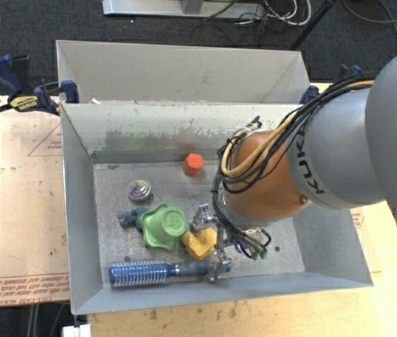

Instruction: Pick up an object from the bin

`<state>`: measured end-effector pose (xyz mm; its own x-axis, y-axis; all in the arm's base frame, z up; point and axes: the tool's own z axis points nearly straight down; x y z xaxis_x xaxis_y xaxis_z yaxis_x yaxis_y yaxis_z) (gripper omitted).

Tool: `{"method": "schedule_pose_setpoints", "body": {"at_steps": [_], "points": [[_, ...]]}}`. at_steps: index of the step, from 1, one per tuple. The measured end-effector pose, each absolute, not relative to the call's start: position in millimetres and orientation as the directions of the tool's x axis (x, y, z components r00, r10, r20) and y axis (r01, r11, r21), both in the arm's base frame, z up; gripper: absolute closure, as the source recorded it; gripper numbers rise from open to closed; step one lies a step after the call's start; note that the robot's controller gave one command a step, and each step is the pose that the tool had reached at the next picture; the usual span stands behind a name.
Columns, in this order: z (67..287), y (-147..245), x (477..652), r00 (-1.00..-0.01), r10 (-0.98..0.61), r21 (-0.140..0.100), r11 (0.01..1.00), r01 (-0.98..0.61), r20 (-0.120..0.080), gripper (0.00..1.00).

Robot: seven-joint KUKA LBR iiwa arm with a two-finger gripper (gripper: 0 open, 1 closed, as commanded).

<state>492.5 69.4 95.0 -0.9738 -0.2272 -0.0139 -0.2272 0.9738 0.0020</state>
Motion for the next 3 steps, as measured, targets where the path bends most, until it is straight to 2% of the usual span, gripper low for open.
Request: {"method": "schedule_pose_setpoints", "body": {"at_steps": [1, 2, 3], "points": [[79, 55, 520.4, -0.890, -0.456, 0.002, 0.890, -0.456, -0.004, 0.00], [79, 55, 521.0, -0.890, -0.456, 0.001, 0.890, -0.456, -0.007, 1.00], [200, 36, 511.7, -0.894, -0.447, -0.004, 0.894, -0.447, -0.011, 1.00]]}}
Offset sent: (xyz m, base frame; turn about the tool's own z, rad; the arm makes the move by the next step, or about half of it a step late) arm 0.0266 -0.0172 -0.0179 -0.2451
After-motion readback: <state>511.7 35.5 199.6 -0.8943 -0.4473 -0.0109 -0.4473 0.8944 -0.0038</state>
